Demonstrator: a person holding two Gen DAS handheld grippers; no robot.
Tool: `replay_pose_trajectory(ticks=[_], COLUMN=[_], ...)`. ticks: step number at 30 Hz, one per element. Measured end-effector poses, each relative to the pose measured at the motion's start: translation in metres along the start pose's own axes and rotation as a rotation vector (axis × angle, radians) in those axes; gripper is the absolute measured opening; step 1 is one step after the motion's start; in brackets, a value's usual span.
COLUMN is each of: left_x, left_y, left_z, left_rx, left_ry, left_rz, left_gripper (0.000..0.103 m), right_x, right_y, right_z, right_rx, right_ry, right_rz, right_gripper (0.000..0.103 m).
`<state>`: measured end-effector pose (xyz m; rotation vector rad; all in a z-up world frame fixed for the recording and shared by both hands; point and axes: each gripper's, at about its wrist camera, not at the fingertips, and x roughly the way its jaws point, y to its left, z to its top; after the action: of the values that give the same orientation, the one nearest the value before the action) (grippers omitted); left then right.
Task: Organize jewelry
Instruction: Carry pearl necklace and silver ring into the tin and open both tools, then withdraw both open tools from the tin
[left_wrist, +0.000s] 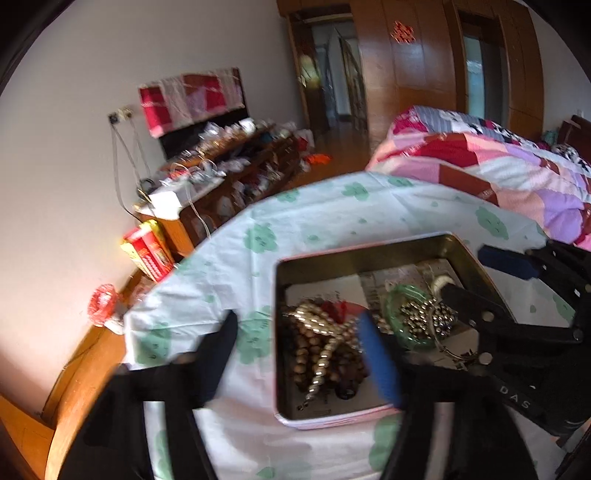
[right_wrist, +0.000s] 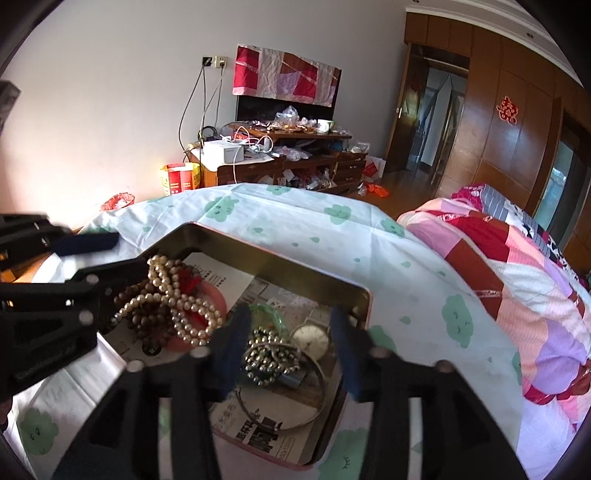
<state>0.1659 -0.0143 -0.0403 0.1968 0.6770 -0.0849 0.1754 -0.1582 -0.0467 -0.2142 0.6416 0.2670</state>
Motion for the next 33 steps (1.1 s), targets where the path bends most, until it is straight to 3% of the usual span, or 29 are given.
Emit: replay_pose_trajectory(ticks=[4, 8, 15, 33], left_x=[-0.016, -0.032, -0.047, -0.06], left_y=[0.008, 0.01, 0.012, 0.012], left_z=[-0.008, -0.017, -0.031, -0.039], left_rx=[-0.045, -0.061, -0.096, -0.112], left_ry=[-0.01, -0.025, -0.018, -0.011], left_rz=[-0.022, -0.014, -0.024, 0.003], left_gripper=[0.071, 0.071, 0.071, 0.071], right_x=[-0.009, -0.025, -0.049, -0.071], right_y=[-0.002, -0.005, -0.005, -0.001], right_z=[-0.008, -0.014, -0.022, -0.031], right_rx=[0.012, 0.036, 0.063, 0.075], right_ry=[-0.001, -0.021, -0.059, -0.112], right_rz=[-0.018, -0.037, -0.054, -0.055], right_gripper=[0.05, 0.058, 0.063, 0.067])
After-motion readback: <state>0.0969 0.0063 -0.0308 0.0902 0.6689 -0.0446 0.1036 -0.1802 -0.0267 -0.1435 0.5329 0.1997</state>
